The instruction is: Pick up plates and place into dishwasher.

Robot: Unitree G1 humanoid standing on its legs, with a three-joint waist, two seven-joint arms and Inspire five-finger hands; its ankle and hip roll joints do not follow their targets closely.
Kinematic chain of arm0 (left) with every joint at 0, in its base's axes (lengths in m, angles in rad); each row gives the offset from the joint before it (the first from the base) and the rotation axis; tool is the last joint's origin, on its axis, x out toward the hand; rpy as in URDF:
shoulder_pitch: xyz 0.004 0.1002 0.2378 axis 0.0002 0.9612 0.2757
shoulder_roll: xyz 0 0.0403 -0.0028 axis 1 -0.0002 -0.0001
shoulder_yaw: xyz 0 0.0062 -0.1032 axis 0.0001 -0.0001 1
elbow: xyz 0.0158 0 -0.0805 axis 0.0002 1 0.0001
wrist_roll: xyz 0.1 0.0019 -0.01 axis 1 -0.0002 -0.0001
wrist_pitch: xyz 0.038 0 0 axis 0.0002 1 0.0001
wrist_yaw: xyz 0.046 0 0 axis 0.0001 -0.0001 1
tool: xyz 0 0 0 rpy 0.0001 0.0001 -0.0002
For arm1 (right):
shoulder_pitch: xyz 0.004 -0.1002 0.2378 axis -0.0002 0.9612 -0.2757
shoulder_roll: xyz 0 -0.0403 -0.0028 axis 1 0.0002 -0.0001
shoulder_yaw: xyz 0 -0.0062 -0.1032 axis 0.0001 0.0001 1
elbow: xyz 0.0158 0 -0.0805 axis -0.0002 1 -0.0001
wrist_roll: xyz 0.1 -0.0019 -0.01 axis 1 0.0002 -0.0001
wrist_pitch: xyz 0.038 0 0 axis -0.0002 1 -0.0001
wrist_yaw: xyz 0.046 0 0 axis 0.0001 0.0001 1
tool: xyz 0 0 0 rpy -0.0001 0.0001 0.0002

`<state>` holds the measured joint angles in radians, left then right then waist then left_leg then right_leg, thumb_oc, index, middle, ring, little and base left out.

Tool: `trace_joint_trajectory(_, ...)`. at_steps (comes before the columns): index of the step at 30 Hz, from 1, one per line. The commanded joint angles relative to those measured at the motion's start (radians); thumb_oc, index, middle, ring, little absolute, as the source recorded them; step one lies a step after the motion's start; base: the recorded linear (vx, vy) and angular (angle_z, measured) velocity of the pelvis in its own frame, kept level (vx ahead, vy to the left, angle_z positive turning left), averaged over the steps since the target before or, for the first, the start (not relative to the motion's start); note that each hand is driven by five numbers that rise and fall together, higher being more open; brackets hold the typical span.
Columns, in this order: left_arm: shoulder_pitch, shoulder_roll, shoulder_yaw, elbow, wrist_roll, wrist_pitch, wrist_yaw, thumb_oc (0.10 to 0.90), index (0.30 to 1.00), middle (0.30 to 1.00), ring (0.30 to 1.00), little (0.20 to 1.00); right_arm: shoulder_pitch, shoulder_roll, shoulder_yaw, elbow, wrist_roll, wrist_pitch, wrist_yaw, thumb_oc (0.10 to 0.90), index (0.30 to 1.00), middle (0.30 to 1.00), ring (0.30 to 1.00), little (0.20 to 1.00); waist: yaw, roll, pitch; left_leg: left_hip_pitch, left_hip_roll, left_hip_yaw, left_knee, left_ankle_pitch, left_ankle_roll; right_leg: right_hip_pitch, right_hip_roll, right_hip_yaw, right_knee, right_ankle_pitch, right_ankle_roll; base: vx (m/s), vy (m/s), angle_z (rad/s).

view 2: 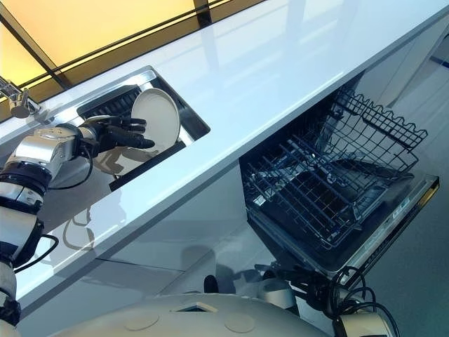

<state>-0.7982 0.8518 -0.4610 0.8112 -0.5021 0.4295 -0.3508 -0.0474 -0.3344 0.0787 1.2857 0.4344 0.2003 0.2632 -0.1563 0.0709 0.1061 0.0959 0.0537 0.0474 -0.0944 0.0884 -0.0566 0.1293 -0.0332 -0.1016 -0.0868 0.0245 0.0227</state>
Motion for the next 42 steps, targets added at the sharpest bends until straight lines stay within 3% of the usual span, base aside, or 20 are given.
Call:
trace_joint_trajectory(1, -0.215, 0.101, 0.122, 0.053, -0.045, -0.147, 0.118, 0.800, 0.900, 0.900, 0.900, 0.900, 0.054, -0.009, 0.049, 0.014, 0.021, 0.033, -0.003, 0.800, 0.900, 0.900, 0.900, 0.900, 0.008, 0.014, -0.033, 0.016, -0.122, 0.055, 0.018, -0.114, 0.091, -0.068, 0.040, 0.042, 0.081, -0.041, 0.061, 0.00, 0.000, 0.00)
trace_joint_trajectory(9, -0.256, 0.131, 0.142, -0.006, 0.039, -0.260, 0.296, 0.800, 0.900, 0.900, 0.900, 0.900, 0.057, -0.006, 0.059, 0.025, 0.023, 0.027, 0.002, 0.800, 0.900, 0.900, 0.900, 0.900, 0.014, 0.007, -0.041, 0.021, -0.120, 0.052, 0.019, -0.118, 0.089, -0.065, 0.043, 0.045, 0.082, -0.044, 0.057, 0.00, 0.000, 0.00)
trace_joint_trajectory(11, -0.261, 0.141, 0.157, -0.040, 0.047, -0.315, 0.399, 0.800, 0.900, 0.900, 0.900, 0.900, 0.059, -0.006, 0.064, 0.021, 0.029, 0.033, 0.002, 0.800, 0.900, 0.900, 0.900, 0.900, 0.015, 0.005, -0.041, 0.024, -0.119, 0.052, 0.019, -0.120, 0.089, -0.063, 0.043, 0.048, 0.083, -0.044, 0.057, 0.00, 0.000, 0.00)
trace_joint_trajectory(15, -0.231, 0.146, 0.200, -0.100, 0.049, -0.344, 0.465, 0.800, 0.900, 0.900, 0.900, 0.900, 0.068, -0.004, 0.064, 0.015, 0.026, 0.040, 0.002, 0.800, 0.900, 0.900, 0.900, 0.900, 0.018, 0.001, -0.038, 0.027, -0.119, 0.053, 0.020, -0.122, 0.090, -0.063, 0.043, 0.050, 0.085, -0.045, 0.055, 0.00, 0.000, 0.00)
trace_joint_trajectory(21, -0.183, 0.133, 0.220, -0.147, 0.096, -0.310, 0.442, 0.800, 0.900, 0.900, 0.900, 0.900, 0.079, -0.002, 0.062, 0.007, 0.017, 0.037, 0.005, 0.800, 0.900, 0.900, 0.900, 0.900, 0.017, 0.001, -0.031, 0.030, -0.119, 0.052, 0.019, -0.125, 0.093, -0.067, 0.042, 0.051, 0.094, -0.048, 0.056, 0.01, 0.001, 0.00)
trace_joint_trajectory(29, -0.202, 0.127, 0.154, -0.085, 0.194, -0.267, 0.381, 0.800, 0.900, 0.900, 0.900, 0.900, 0.091, -0.012, 0.061, -0.006, -0.011, 0.045, 0.004, 0.800, 0.900, 0.900, 0.900, 0.900, -0.002, -0.001, -0.016, 0.031, -0.122, 0.064, 0.023, -0.131, 0.100, -0.078, 0.039, 0.062, 0.106, -0.045, 0.065, 0.06, 0.022, -0.01)
trace_joint_trajectory(42, -0.303, 0.106, 0.073, 0.037, 0.182, -0.185, 0.376, 0.800, 0.900, 0.900, 0.900, 0.900, 0.116, -0.036, 0.058, -0.028, -0.002, 0.019, 0.002, 0.800, 0.900, 0.900, 0.900, 0.900, -0.051, -0.015, 0.034, -0.002, -0.133, 0.114, 0.060, -0.150, 0.119, -0.142, 0.023, 0.110, 0.149, -0.026, 0.092, 0.06, 0.028, -0.09)
